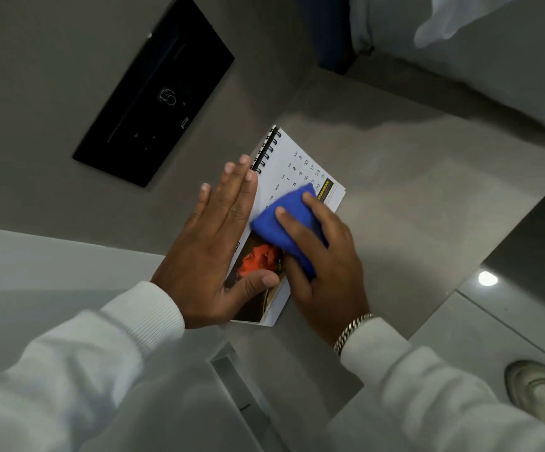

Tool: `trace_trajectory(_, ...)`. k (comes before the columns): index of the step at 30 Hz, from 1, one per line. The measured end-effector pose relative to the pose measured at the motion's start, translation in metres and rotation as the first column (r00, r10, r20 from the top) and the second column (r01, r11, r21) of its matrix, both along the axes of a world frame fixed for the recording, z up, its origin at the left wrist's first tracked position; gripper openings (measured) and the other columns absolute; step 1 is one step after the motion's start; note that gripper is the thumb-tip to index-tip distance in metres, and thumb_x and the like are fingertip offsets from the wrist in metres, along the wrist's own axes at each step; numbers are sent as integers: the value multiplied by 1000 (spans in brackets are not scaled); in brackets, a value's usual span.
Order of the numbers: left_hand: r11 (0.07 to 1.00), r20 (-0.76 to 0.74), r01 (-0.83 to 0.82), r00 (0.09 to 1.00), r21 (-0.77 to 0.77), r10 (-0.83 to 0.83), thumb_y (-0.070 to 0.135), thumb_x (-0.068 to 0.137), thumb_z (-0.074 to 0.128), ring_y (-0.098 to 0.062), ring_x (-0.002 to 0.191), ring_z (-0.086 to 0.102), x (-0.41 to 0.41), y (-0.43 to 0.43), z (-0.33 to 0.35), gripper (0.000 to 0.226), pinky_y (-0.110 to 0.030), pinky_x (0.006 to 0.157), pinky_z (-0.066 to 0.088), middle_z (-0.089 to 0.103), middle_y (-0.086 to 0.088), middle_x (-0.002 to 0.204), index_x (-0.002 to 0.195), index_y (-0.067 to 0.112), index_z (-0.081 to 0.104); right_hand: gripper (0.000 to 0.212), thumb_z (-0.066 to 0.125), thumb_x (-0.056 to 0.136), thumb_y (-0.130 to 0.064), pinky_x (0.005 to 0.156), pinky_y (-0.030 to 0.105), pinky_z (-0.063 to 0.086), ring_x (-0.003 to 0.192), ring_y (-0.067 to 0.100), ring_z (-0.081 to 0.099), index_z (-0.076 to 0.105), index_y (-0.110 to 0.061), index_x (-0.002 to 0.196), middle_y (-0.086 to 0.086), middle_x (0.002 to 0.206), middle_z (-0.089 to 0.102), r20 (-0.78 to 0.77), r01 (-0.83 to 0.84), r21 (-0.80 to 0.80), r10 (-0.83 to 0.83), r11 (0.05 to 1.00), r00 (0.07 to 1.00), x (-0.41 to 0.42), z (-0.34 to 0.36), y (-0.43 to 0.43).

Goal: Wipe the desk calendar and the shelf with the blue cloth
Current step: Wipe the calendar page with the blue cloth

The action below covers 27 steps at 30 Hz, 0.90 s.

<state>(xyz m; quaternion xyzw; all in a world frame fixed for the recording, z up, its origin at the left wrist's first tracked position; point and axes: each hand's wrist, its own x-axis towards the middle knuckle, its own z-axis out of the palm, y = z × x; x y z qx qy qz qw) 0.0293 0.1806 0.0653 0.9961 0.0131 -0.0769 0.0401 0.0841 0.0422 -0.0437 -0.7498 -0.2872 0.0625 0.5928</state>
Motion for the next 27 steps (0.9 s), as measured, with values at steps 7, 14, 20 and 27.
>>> trace_trajectory(7,1000,9,0,1000,3,0,75,86,25,-20,155,-7,0,2,-2,100,-43,125,-2,-7,-6,168,156,10,-3,47,58,88,-13,101,42,47,126,33,48,51,-15,135,19,146,42,-63,192,25,-190,981,980,50,15,14)
trace_trajectory(14,995,11,-1,1000,97,0,74,88,26,-16,155,-9,0,3,-4,97,-38,125,-2,-4,-6,167,156,10,1,50,54,88,-21,108,46,41,135,31,40,47,-20,138,12,151,37,-204,-149,-158,116,976,972,-14,-4,-29)
trace_trajectory(20,993,10,-3,1000,121,2,71,88,31,-29,155,5,1,-4,4,98,-55,122,16,6,-15,166,155,3,8,47,62,85,-13,109,34,37,131,24,47,56,-23,130,6,146,47,-236,-344,-222,292,912,927,1,14,-54)
trace_trajectory(27,961,-30,-48,998,273,58,69,89,28,-32,153,17,5,-17,15,93,-60,117,22,17,-17,164,154,4,20,51,70,78,0,103,37,37,123,39,54,60,-12,127,21,138,53,36,-294,-506,361,811,932,100,46,-93)
